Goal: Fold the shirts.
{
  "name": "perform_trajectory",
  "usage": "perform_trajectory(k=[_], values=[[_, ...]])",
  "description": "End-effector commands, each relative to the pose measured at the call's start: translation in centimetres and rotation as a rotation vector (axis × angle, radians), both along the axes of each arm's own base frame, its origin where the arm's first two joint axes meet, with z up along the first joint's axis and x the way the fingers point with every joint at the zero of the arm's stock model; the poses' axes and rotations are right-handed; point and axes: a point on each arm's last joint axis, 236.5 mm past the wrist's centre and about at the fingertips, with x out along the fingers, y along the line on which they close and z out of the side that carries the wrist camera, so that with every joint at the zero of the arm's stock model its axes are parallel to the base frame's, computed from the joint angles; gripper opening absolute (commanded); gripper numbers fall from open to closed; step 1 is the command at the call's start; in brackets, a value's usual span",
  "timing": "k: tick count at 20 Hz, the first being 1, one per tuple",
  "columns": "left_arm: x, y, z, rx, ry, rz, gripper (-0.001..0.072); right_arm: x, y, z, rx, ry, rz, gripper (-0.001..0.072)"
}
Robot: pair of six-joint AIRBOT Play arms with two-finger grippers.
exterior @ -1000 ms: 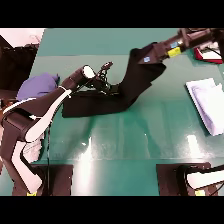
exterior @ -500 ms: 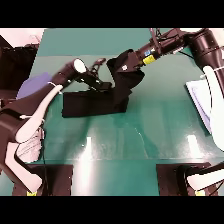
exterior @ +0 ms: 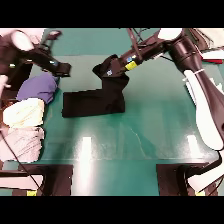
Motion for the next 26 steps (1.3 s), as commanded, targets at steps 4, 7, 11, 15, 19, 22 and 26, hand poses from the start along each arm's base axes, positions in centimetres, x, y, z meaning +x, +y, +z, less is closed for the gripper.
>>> perform_trajectory(k=[4,7,11,15,19,22,26], values=[[-3.1,6.0,4.4,0.054,-0.029,0.067,0.0023,0.1,7.0,-5.4,0.027,-0.015,0.008,0.0015],[-3.1,5.2,4.7,0.019,-0.033,0.058,0.0023,0.0,12.3,-7.7,0.067,-0.083,0.035,0.018],[-3.5,4.4,4.8,-0.012,-0.02,0.048,0.0023,-1.3,18.9,-8.1,0.209,-0.096,-0.014,0.05],[-4.7,4.4,4.3,-0.003,0.032,0.028,0.0023,-1.7,14.8,-8.2,0.155,-0.045,-0.019,0.0498],[-4.7,4.4,4.3,-0.004,0.034,0.027,0.0023,0.6,4.0,-11.0,-0.04,0.013,-0.083,0.0467],[-4.7,4.4,4.3,-0.004,0.033,0.028,0.0023,2.9,-4.8,-13.9,-0.139,0.101,-0.241,0.0467],[-4.3,4.3,4.4,-0.009,0.016,0.033,0.0023,3.1,-12.5,-18.1,-0.189,0.268,-0.366,0.0712]])
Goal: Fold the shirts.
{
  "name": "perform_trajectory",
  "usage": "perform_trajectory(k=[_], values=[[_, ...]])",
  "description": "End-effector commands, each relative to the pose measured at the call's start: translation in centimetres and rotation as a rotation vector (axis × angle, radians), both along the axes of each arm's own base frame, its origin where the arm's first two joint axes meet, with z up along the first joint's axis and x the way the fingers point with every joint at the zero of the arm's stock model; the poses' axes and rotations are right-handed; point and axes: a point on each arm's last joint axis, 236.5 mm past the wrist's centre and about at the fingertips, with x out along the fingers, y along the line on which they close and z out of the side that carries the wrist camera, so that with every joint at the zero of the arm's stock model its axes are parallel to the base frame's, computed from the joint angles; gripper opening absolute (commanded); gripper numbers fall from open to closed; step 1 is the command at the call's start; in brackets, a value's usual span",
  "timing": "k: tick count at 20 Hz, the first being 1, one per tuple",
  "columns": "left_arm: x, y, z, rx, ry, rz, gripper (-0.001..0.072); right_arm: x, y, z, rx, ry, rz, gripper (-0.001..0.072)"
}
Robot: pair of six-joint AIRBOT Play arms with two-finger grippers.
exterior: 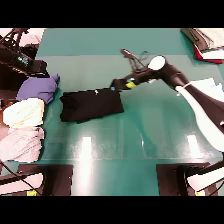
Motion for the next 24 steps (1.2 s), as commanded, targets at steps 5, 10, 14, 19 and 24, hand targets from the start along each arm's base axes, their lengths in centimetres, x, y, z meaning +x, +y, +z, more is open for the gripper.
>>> perform_trajectory(k=[5,10,14,19,24], values=[[0.3,-0.4,0.3,-0.022,-0.015,-0.001,0.0024,-0.7,-4.1,-7.2,0.038,0.257,-0.159,0.0692],[0.2,-0.8,0.3,-0.032,-0.014,-0.008,0.0024,-1.0,3.1,-8.8,0.12,0.325,-0.055,0.0662],[0.0,-0.8,0.2,-0.033,-0.005,-0.011,0.0023,-1.7,8.7,-8.5,0.185,0.321,0.02,0.0376],[0.0,-0.8,0.2,-0.033,-0.004,-0.011,0.0023,-1.3,10.6,-6.1,0.203,0.162,0.12,0.0015],[-0.5,-0.9,0.1,-0.031,0.017,-0.019,0.0023,3.2,1.8,-0.9,0.171,0.025,-0.056,0.0014]])
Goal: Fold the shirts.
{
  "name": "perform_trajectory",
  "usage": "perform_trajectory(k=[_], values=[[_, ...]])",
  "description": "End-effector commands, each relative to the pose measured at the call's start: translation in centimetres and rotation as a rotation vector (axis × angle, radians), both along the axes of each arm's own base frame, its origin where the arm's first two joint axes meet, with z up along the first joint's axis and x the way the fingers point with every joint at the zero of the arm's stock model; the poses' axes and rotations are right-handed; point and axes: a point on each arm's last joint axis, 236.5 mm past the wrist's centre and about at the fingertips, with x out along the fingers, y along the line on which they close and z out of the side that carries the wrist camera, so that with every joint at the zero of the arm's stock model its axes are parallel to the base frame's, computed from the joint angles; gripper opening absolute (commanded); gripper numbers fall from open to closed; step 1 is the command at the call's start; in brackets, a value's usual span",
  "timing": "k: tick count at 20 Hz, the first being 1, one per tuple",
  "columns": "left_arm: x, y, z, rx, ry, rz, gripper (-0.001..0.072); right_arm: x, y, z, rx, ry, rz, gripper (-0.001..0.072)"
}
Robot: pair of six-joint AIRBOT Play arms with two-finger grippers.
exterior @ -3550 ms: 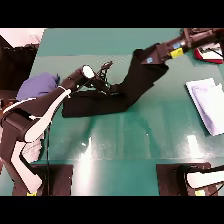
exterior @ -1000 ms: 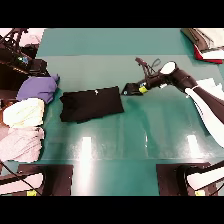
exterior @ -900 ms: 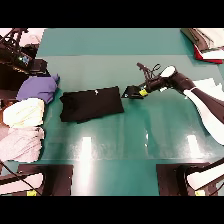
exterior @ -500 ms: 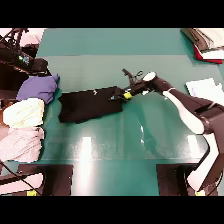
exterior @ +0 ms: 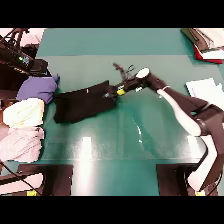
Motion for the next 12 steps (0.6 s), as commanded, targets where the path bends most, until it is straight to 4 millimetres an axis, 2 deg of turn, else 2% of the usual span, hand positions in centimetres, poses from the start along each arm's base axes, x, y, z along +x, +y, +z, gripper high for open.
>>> perform_trajectory(k=[1,4,6,8,10,12], values=[[-0.2,0.0,-0.1,-0.001,0.008,-0.003,0.0023,3.0,-7.6,3.6,-0.036,-0.093,-0.149,0.0013],[0.1,-0.7,0.4,-0.033,-0.01,-0.007,0.0023,5.1,-19.6,6.5,-0.095,-0.15,-0.372,0.0014],[0.4,-1.2,0.7,-0.057,-0.024,-0.008,0.0023,5.4,-28.2,7.8,-0.153,-0.182,-0.528,0.0014],[0.9,-1.8,1.2,-0.086,-0.047,-0.006,0.0023,5.0,-36.3,9.1,-0.194,-0.21,-0.703,0.0014],[1.2,-2.6,1.8,-0.128,-0.066,-0.009,0.0023,3.9,-43.4,10.5,-0.218,-0.236,-0.871,0.0014],[1.3,-3.3,2.2,-0.162,-0.074,-0.013,0.0023,2.5,-49.2,12.0,-0.24,-0.26,-1.002,0.0014]])
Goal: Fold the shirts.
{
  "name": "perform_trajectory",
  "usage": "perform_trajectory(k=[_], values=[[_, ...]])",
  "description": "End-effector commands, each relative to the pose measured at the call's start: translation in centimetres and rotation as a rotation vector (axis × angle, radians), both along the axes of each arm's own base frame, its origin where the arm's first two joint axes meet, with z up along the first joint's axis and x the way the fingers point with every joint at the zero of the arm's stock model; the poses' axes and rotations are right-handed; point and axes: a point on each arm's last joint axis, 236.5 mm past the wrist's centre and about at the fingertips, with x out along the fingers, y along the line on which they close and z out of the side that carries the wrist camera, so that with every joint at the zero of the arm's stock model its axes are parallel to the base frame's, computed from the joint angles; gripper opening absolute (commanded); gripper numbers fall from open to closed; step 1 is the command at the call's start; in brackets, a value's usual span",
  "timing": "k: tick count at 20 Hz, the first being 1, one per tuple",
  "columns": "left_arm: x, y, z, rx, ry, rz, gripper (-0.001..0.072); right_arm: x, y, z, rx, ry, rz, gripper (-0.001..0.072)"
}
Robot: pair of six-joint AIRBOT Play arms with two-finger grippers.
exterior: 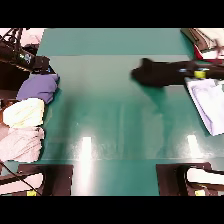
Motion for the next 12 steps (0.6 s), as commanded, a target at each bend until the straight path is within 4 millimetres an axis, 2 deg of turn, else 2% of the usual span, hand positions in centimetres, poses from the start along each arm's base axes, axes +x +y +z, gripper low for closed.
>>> perform_trajectory(k=[1,4,6,12], values=[[0.4,-1.3,0.8,-0.067,-0.021,-0.006,0.0023,-3.0,-11.1,2.3,-0.051,-0.048,-0.253,0.0013],[0.4,-1.4,0.9,-0.074,-0.02,-0.008,0.0023,-4.1,-15.2,4.0,-0.072,-0.076,-0.334,0.0013],[0.3,-1.5,0.9,-0.074,-0.02,-0.008,0.0024,-4.1,-16.3,5.3,-0.091,-0.103,-0.353,0.0013],[0.3,-1.5,0.9,-0.074,-0.019,-0.009,0.0023,-4.1,-14.8,12.2,-0.15,-0.189,-0.247,0.0013]])
